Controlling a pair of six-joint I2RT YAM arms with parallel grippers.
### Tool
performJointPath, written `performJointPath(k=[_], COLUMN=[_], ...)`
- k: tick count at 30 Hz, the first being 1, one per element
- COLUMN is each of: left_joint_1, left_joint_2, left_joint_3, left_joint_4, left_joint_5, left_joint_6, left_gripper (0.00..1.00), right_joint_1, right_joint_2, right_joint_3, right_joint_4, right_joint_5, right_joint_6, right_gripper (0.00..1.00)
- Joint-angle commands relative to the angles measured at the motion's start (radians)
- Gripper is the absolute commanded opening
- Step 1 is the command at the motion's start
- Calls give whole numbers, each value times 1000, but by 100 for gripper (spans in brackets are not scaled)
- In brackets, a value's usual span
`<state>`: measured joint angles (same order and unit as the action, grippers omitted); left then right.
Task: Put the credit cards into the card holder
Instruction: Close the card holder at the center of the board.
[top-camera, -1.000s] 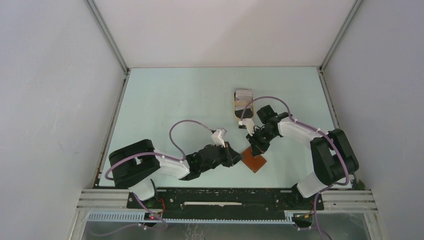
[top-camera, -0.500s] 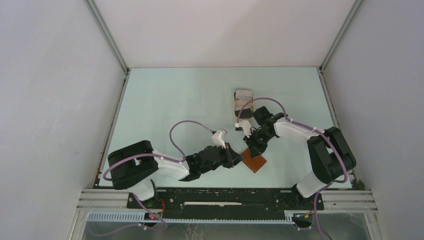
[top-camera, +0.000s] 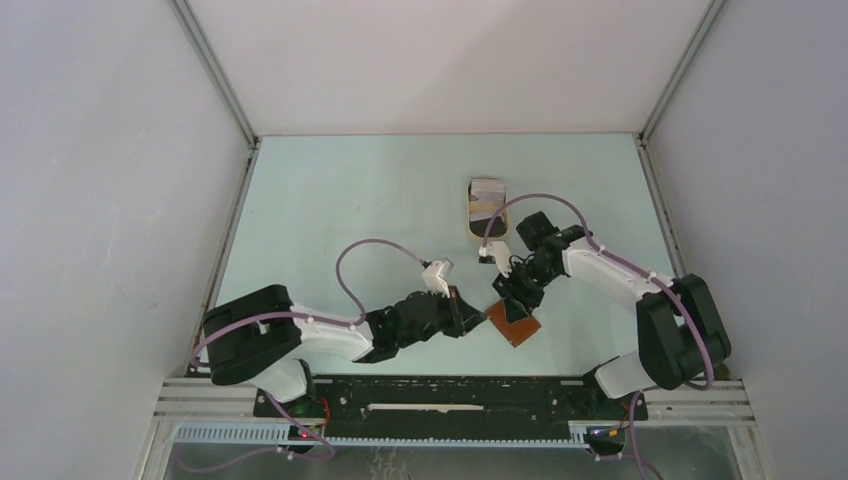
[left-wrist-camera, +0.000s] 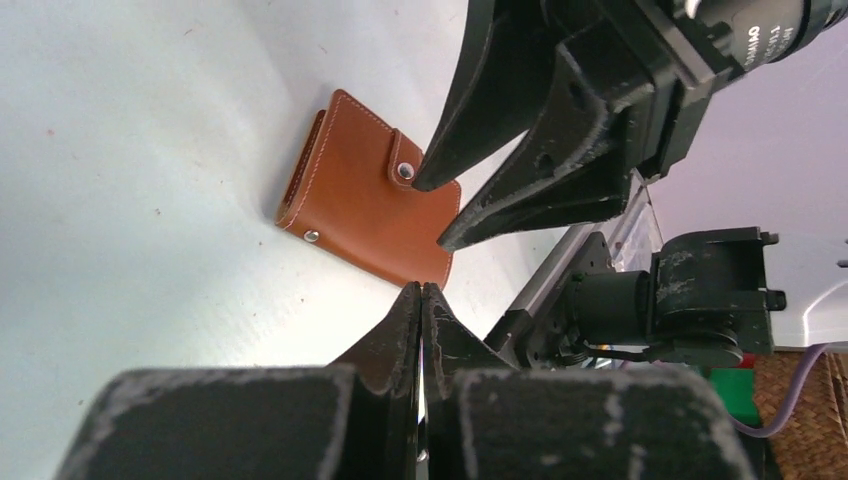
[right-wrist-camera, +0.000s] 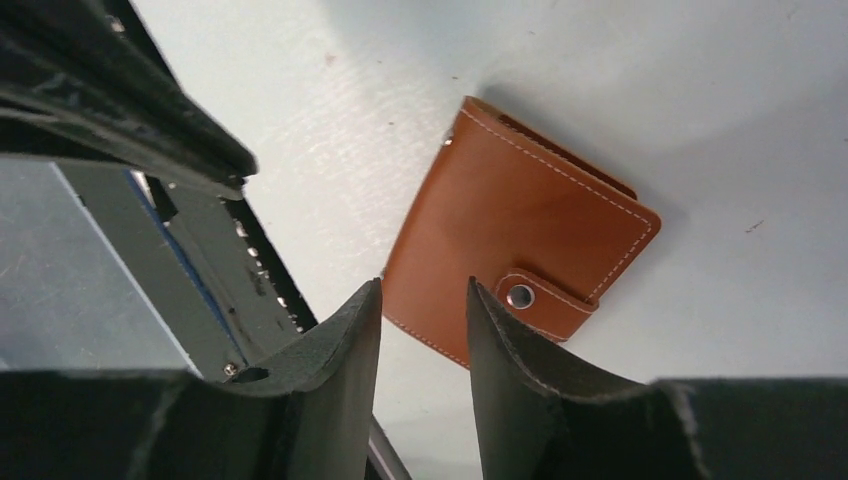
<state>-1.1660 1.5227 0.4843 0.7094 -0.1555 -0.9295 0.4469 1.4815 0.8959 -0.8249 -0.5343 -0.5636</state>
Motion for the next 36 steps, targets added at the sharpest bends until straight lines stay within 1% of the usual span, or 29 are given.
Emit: performJointPath(k=[1, 3, 5, 6, 7, 9, 10, 12, 16, 22, 30, 36], left_joint_1=[-9, -9, -9, -9, -8, -9, -9, -9, -8, -8, -6, -6], left_joint_2=[-64, -70, -67, -61, -52, -27, -12, 21, 84, 154, 174, 178], left_joint_3=[37, 45, 53, 60, 66, 83, 94, 117, 156, 194, 188, 178], left_joint_4=[-33, -36, -36, -36, -36, -36, -36, -38, -50, -75, -61, -44], left_joint_5=[-26, -19, -9, -5, -1, 8, 12, 18, 20, 11, 9, 11], left_joint_6=[52, 57, 58, 60, 62, 65, 67, 71, 79, 96, 95, 92], left_gripper=[4, 4, 4, 4, 4, 4, 4, 4, 4, 4, 4, 4], right_joint_1=[-17, -38, -66, -81, -93, -101, -103, -99, -81, -45, -14, 1], right_joint_2=[-91, -131, -173, -190, -201, -187, -172, -132, -59, -2, 21, 18], right_joint_3=[27, 28, 15, 0, -10, -15, -17, -11, -4, 8, 15, 15], right_joint_4=[-60, -77, -61, -38, -19, -1, 1, -3, -1, 24, 44, 58], right_joint_5=[-109, -127, -96, -67, -36, 19, 26, 47, 84, 121, 137, 147], right_joint_6=[-63, -86, -103, -103, -105, -108, -108, -106, -91, -55, -35, -27], right_gripper=[45, 44, 41, 39, 33, 19, 15, 12, 11, 10, 10, 12])
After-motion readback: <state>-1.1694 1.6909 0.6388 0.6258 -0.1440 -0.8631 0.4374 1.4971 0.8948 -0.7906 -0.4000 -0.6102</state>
